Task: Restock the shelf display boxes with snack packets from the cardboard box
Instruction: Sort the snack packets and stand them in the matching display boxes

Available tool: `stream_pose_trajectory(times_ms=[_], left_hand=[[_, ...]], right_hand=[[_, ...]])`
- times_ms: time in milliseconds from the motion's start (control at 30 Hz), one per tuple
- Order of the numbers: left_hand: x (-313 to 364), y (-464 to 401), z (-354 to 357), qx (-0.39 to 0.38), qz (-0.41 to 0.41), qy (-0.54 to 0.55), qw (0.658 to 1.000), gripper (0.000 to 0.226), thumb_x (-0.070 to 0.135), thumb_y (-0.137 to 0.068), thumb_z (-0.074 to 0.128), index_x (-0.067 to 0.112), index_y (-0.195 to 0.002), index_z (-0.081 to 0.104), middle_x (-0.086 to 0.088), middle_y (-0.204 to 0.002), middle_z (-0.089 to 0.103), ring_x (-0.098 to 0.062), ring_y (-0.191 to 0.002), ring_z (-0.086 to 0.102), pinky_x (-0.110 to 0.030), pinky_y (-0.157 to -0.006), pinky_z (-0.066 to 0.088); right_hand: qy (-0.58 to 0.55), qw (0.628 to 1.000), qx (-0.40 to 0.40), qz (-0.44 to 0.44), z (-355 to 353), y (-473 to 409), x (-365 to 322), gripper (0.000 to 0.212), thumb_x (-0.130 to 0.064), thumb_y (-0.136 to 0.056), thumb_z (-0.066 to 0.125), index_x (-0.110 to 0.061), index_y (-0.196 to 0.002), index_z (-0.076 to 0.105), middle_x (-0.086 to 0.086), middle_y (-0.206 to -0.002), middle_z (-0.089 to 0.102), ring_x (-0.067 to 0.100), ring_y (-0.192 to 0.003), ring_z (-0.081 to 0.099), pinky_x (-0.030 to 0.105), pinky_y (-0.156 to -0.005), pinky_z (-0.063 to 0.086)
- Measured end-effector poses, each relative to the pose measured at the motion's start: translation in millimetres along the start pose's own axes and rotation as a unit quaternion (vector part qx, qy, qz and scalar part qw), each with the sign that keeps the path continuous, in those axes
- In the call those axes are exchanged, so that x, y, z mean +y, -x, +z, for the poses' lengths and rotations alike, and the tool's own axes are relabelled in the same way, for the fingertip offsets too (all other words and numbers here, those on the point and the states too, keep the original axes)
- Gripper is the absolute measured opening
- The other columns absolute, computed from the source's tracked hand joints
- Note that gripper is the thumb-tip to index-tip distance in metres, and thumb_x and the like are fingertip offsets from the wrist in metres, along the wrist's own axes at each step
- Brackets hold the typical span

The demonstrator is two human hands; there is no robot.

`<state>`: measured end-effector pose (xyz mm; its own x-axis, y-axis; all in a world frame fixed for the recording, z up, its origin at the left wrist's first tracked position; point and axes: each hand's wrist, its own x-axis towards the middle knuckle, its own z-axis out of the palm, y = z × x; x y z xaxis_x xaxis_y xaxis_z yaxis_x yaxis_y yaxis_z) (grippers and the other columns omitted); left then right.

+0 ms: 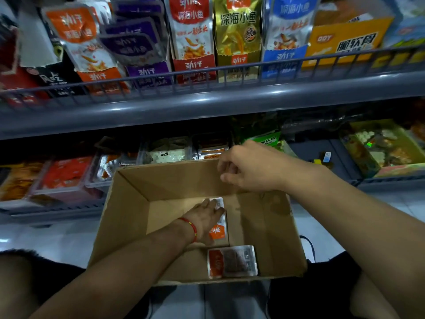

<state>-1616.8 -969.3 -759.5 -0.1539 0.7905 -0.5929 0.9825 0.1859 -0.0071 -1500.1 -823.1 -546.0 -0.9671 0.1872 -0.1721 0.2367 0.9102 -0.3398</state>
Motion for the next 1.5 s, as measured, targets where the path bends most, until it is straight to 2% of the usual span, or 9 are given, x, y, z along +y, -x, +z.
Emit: stream_pose_trajectory(times_ms=[167, 300, 433, 567, 733, 933, 1067, 1167, 1500], left_hand=[[-6, 18, -11, 0.1, 0.059, 0.093, 0.989, 0.042, 0.04, -0.08, 0.063, 0.012, -0.111, 0.058, -0.009, -0.117, 0.061, -0.03, -0.109, 0.058, -0.033, -0.089, 0.05], [-17, 45, -25, 0.108, 0.021, 0.284, 0.952, 0.009, 0.027, -0.084, 0.065, 0.022, -0.079, 0.059, 0.007, -0.085, 0.063, -0.014, -0.084, 0.059, -0.029, -0.075, 0.048], [-25, 80, -62, 0.071, -0.016, 0.53, 0.845, 0.02, 0.009, -0.1, 0.054, 0.021, -0.084, 0.056, 0.004, -0.08, 0.069, -0.018, -0.08, 0.068, -0.036, -0.081, 0.056], [-41, 121, -105, 0.043, 0.021, 0.58, 0.813, 0.015, 0.011, -0.103, 0.051, 0.014, -0.091, 0.059, -0.008, -0.092, 0.073, -0.026, -0.088, 0.07, -0.046, -0.088, 0.058], [-47, 167, -136, 0.082, 0.074, 0.639, 0.761, 0.014, 0.008, -0.102, 0.051, 0.006, -0.09, 0.056, 0.003, -0.076, 0.068, -0.001, -0.065, 0.064, -0.013, -0.057, 0.05], [-48, 185, -139, 0.169, 0.062, 0.75, 0.636, 0.029, 0.029, -0.088, 0.068, 0.008, -0.104, 0.057, -0.014, -0.102, 0.074, -0.027, -0.095, 0.071, -0.04, -0.081, 0.056], [-51, 204, -134, 0.143, 0.077, 0.738, 0.655, 0.048, -0.006, -0.08, 0.076, 0.0, -0.124, 0.057, -0.021, -0.112, 0.073, -0.028, -0.096, 0.072, -0.04, -0.085, 0.061], [-56, 214, -134, 0.191, 0.059, 0.761, 0.617, 0.042, -0.018, -0.082, 0.068, -0.004, -0.121, 0.06, -0.026, -0.112, 0.071, -0.036, -0.1, 0.07, -0.039, -0.082, 0.06], [-88, 237, -146, 0.262, 0.097, 0.89, 0.359, 0.032, 0.007, -0.096, 0.061, -0.002, -0.127, 0.059, -0.023, -0.118, 0.07, -0.027, -0.094, 0.071, -0.036, -0.077, 0.063]], right_hand=[[-0.011, 1.0, -0.002, 0.001, -1, 0, 5, 0.023, -0.039, -0.097, 0.064, -0.028, -0.116, 0.069, -0.004, -0.105, 0.072, 0.02, -0.1, 0.067, 0.045, -0.088, 0.057], [-0.015, 1.0, -0.003, -0.003, -1, -2, 6, 0.022, -0.038, -0.097, 0.064, -0.029, -0.116, 0.069, -0.008, -0.103, 0.072, 0.016, -0.099, 0.067, 0.043, -0.089, 0.057], [-0.023, 1.0, -0.012, -0.012, 4, -6, 3, 0.017, -0.034, -0.095, 0.067, -0.029, -0.11, 0.073, -0.009, -0.101, 0.074, 0.011, -0.097, 0.068, 0.036, -0.09, 0.056], [-0.099, 0.993, -0.064, -0.031, 15, -11, -8, 0.021, -0.036, -0.091, 0.074, -0.027, -0.11, 0.071, -0.012, -0.096, 0.074, 0.001, -0.088, 0.069, 0.026, -0.085, 0.057], [-0.268, 0.963, -0.029, -0.03, 9, -8, -26, 0.023, -0.028, -0.088, 0.079, -0.024, -0.109, 0.068, 0.002, -0.087, 0.076, 0.019, -0.084, 0.073, 0.033, -0.077, 0.059], [-0.436, 0.898, 0.057, 0.003, -1, 7, -51, 0.018, -0.013, -0.093, 0.068, 0.003, -0.099, 0.066, 0.013, -0.083, 0.076, 0.017, -0.058, 0.064, 0.021, -0.053, 0.051], [-0.528, 0.823, 0.198, 0.07, -6, 12, -61, 0.017, -0.009, -0.092, 0.068, 0.006, -0.099, 0.067, 0.019, -0.08, 0.075, 0.015, -0.054, 0.063, 0.02, -0.053, 0.053], [-0.569, 0.786, 0.225, 0.085, -13, 8, -70, 0.019, -0.014, -0.086, 0.07, 0.001, -0.097, 0.067, 0.017, -0.079, 0.076, 0.015, -0.057, 0.066, 0.021, -0.056, 0.056], [-0.526, 0.805, 0.266, 0.064, -58, -19, -118, 0.018, -0.01, -0.09, 0.069, -0.002, -0.106, 0.071, 0.016, -0.091, 0.078, 0.017, -0.071, 0.072, 0.02, -0.063, 0.06]])
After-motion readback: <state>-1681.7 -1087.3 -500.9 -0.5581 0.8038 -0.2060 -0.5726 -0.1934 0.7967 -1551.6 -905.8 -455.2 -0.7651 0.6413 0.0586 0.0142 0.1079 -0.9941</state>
